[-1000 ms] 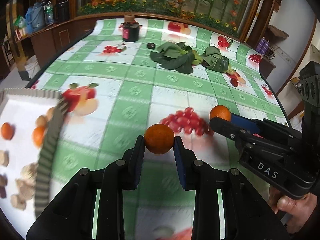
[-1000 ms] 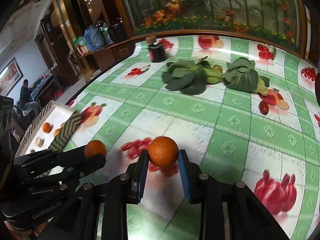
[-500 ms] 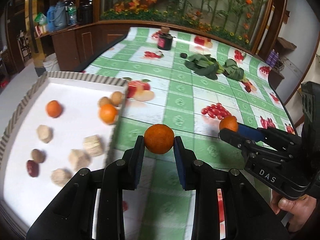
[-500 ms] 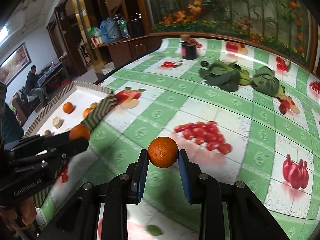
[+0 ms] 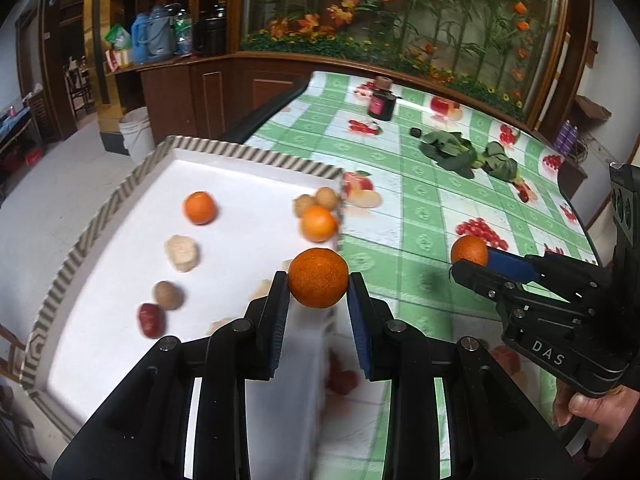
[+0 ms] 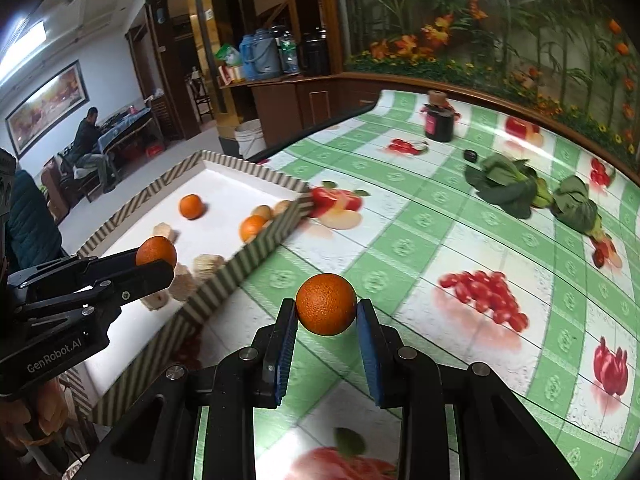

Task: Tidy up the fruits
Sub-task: 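Carry both oranges into the tray and open both grippers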

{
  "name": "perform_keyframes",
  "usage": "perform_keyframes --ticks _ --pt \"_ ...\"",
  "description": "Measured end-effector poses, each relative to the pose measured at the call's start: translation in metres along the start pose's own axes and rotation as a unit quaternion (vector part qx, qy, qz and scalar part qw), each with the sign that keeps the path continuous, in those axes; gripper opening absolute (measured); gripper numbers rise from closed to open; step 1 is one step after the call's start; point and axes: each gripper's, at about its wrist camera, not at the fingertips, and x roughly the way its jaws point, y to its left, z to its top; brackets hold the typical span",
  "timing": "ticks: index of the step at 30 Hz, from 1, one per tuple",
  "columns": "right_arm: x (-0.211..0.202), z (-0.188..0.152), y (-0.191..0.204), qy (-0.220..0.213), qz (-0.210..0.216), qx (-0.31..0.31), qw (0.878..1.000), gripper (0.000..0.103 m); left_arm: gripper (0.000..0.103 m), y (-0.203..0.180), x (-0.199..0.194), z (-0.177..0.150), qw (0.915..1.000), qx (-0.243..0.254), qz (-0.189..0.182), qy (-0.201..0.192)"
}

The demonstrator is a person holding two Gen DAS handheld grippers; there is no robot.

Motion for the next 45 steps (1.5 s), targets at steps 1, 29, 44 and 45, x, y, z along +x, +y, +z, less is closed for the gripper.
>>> perform_keyframes --ticks 1,29,44,45 --pt "0.001 0.001 0.004 0.000 0.003 -0.002 1.000 0.029 0.029 0.005 -0.002 -0.001 1.0000 -0.002 0.004 -0.001" --pt "0.065 0.046 0.093 0.036 0.081 -0.068 0.994 0.029 0.029 0.094 -0.011 -0.022 0.9968 -0.055 0.053 0.023" --pt "0.090 0.054 0.102 0.056 0.086 -0.077 0.992 0.029 0.029 0.079 0.006 -0.029 0.9972 -0.036 0.042 0.051" --pt "0.091 0.054 0.102 0.057 0.087 -0.078 0.992 0.029 0.029 0.079 0.008 -0.029 0.9970 -0.036 0.043 0.053"
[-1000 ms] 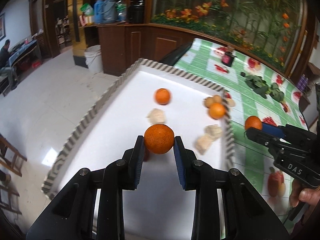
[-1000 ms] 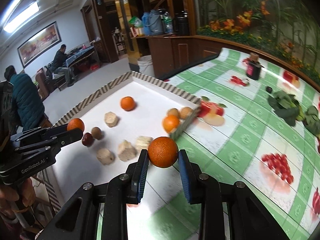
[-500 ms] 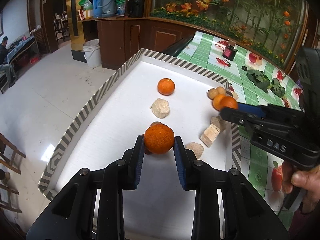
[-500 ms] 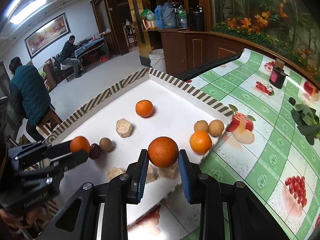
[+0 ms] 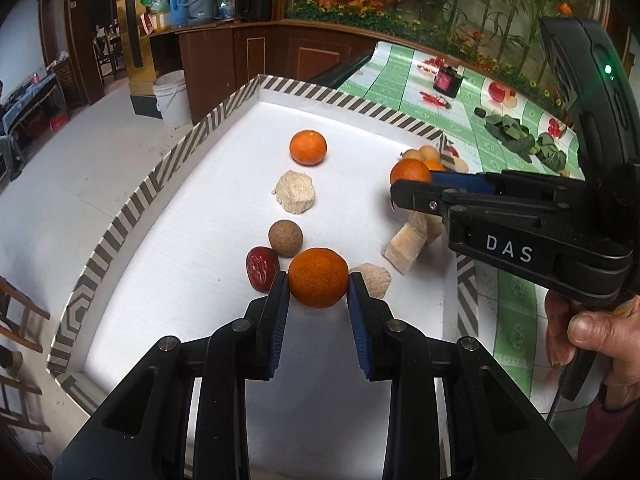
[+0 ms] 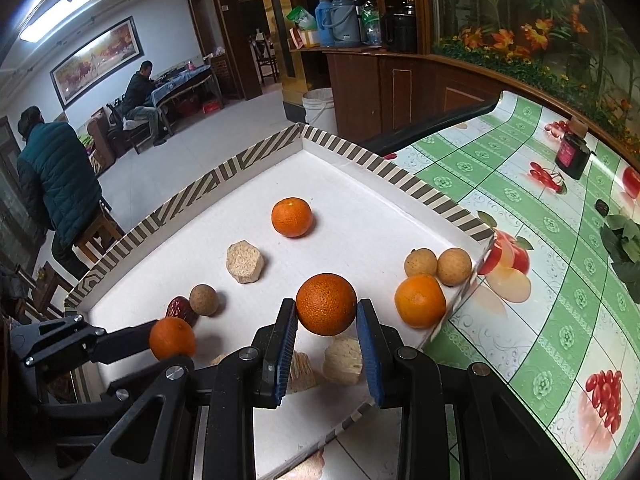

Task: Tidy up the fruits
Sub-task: 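Carry both oranges into the tray and open both grippers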

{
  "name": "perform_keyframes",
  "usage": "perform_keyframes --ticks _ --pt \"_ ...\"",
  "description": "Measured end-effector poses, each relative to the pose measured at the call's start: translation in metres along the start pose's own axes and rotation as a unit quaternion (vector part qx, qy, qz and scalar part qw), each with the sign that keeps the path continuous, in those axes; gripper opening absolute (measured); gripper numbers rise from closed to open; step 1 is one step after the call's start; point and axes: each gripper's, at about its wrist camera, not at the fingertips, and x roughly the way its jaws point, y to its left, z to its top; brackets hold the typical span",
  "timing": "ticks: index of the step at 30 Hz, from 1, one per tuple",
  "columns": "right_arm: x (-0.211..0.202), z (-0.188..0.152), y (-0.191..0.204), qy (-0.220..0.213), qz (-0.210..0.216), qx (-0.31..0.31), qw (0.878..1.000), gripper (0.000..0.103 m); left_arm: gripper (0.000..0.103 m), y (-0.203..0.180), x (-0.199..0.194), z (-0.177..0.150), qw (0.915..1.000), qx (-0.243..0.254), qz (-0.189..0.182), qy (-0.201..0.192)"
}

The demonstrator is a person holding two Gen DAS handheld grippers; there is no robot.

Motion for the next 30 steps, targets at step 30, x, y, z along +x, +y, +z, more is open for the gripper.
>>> perform_keyframes --ticks 30 --pt "0.030 0.011 0.008 0.020 0.013 -0.018 1.000 0.032 0.032 0.007 0.020 0.007 0.9989 -0.027 0.024 0.030"
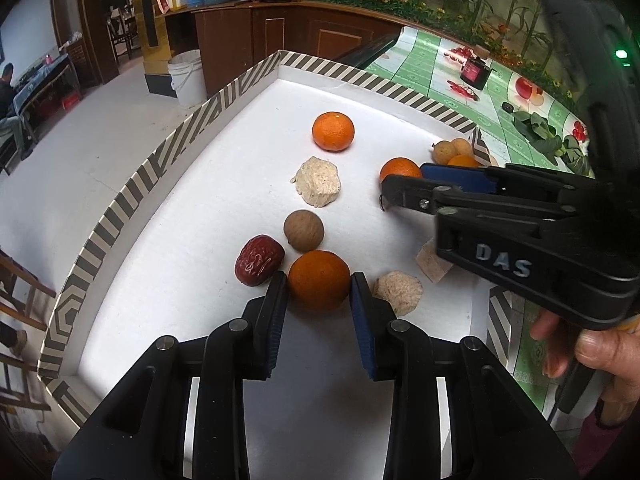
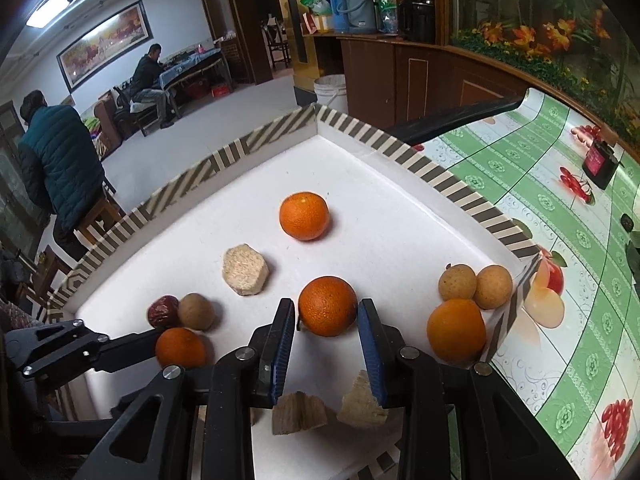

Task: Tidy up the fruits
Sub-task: 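Carry both oranges into the tray and open both grippers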

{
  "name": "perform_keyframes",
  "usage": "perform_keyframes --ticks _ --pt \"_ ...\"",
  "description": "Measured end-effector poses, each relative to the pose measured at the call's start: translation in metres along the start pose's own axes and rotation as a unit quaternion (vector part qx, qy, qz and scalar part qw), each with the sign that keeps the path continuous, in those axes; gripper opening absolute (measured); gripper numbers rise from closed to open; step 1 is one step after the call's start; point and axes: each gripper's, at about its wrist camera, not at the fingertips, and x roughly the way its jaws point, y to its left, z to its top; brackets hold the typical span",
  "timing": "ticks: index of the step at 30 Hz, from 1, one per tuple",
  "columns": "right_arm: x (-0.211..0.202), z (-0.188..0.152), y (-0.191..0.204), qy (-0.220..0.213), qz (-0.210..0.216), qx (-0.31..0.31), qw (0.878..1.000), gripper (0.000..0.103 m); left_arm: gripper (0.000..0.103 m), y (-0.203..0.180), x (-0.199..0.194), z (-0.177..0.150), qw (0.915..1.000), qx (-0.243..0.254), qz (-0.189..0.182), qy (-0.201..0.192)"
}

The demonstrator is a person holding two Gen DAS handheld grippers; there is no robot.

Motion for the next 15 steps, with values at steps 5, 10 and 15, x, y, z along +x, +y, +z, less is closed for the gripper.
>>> perform_keyframes --ticks 5,10,15 --pt "-0.016 -0.002 0.003 -0.017 0.007 0.005 1.000 0.034 0.044 0.000 -0.006 -0.003 0.9998 -0.005 0.005 -0.018" --pt "-0.034 -0.011 0.005 -0.037 0.008 0.012 0.999 0.034 0.044 -0.002 -0.015 -0.004 0.9987 -0.007 0.023 -0.044" --pt "-0.054 -0.029 0.002 -0.059 -0.003 0.028 0.998 0.034 0.044 -0.011 -0.027 -0.008 0.9966 0.008 0.037 -0.073"
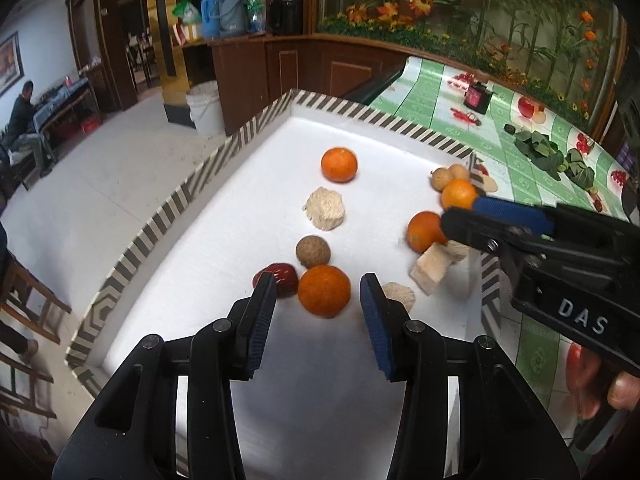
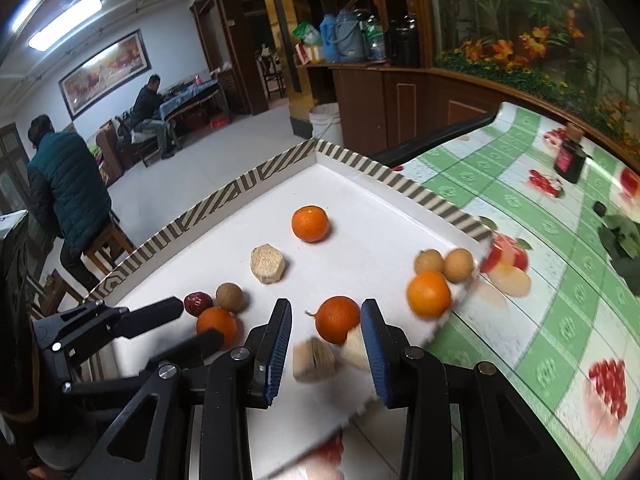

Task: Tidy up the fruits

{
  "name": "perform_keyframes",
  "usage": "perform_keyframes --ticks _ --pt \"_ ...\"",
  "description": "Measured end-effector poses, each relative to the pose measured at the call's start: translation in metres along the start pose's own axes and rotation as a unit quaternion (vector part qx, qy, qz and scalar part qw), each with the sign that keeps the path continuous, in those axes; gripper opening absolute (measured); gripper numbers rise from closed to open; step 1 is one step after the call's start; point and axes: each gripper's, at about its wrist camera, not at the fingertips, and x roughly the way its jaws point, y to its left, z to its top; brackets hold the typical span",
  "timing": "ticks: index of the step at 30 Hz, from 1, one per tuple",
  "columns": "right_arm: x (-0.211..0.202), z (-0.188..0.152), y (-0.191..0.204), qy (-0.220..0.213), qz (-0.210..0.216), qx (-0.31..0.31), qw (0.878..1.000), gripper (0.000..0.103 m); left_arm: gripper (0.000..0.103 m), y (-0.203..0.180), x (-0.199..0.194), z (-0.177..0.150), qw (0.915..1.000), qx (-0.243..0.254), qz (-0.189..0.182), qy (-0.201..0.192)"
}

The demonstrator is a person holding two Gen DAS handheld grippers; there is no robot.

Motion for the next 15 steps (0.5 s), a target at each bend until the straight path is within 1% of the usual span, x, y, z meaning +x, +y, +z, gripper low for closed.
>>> perform_keyframes --ticks 6,12,15 --pt "-0.021 -0.020 -0.008 -0.016 -0.010 0.019 1.000 0.034 0.044 -0.011 -0.015 -0.001 0.9993 0.006 0.009 -0.036" --pt "-0.036 -0.036 -0.011 -0.031 -0.015 0.032 0.999 0.034 0.044 -0.020 -0.021 -0.004 0.9991 0.008 0.005 -0.040" --pt "-0.040 -0.041 -0.012 -0.034 -0.018 0.033 0.999 0.034 0.044 -0.023 -0.026 -0.007 0.9989 0.008 0.009 -0.045"
